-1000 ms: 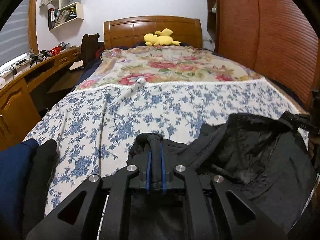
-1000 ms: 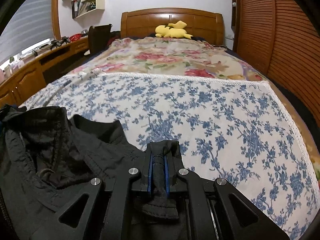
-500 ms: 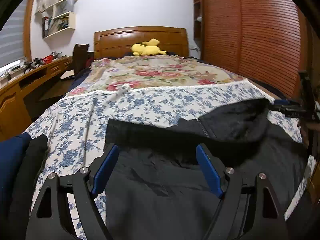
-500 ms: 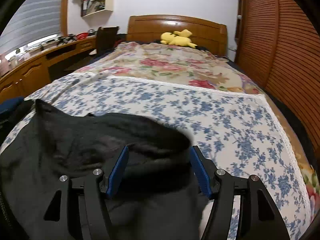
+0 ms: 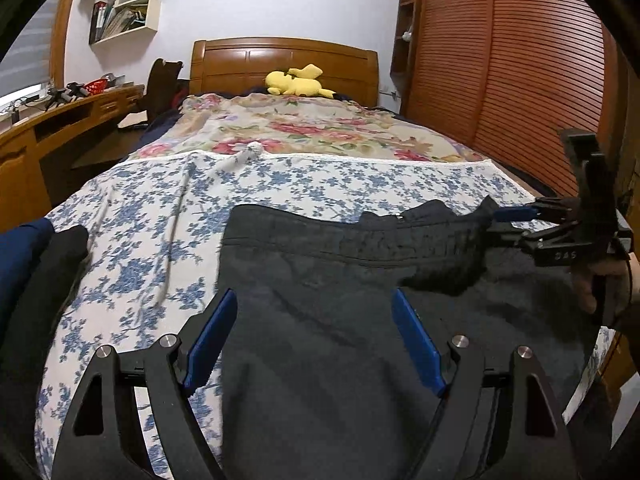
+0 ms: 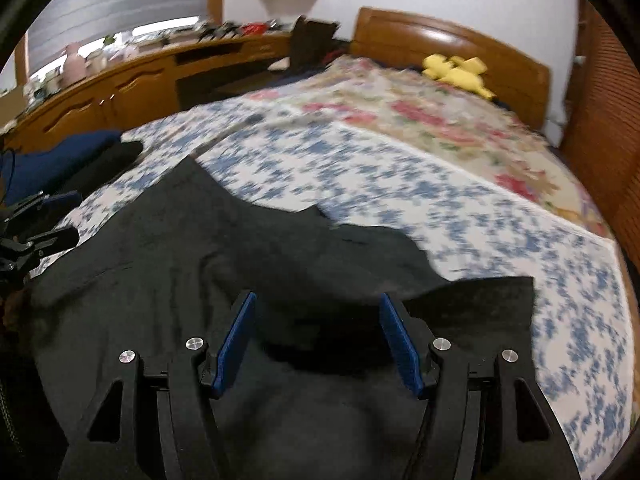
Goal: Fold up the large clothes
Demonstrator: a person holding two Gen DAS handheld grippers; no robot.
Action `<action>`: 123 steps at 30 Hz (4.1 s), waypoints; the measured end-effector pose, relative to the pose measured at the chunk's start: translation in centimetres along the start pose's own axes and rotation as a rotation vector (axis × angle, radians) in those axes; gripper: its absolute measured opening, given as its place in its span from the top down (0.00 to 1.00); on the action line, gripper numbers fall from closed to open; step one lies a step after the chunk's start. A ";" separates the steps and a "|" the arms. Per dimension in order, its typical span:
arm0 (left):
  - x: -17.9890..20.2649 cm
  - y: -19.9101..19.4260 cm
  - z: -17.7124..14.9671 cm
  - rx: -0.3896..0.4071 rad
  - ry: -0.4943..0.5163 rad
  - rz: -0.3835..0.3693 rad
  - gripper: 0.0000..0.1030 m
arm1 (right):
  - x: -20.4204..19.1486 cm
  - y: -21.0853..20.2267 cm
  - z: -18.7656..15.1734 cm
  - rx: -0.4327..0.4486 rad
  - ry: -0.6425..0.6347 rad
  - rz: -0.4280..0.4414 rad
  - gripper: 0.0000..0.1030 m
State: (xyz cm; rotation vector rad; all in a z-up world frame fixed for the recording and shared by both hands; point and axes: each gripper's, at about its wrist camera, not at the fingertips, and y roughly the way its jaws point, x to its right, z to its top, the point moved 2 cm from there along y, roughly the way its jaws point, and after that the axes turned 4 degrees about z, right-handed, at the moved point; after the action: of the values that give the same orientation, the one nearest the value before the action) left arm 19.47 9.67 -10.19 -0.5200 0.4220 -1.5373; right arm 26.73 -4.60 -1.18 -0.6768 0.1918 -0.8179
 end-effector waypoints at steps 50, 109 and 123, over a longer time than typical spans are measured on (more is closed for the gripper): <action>4.7 -1.4 -0.6 0.030 0.061 -0.132 0.22 | 18.1 6.4 -2.3 -0.180 0.368 -0.253 0.45; 11.8 -4.5 -5.4 -0.016 0.099 -0.134 0.22 | 6.4 -15.2 -16.9 -0.002 0.316 -0.258 0.36; 12.2 -4.6 -6.6 -0.025 0.142 -0.124 0.22 | 7.5 -13.3 -17.7 -0.044 0.412 -0.305 0.29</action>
State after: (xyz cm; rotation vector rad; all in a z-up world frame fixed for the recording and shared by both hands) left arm 12.00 -2.70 -12.28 -0.4654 0.5272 -1.6965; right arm 16.51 -25.11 -5.88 -0.5796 0.4886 -1.2469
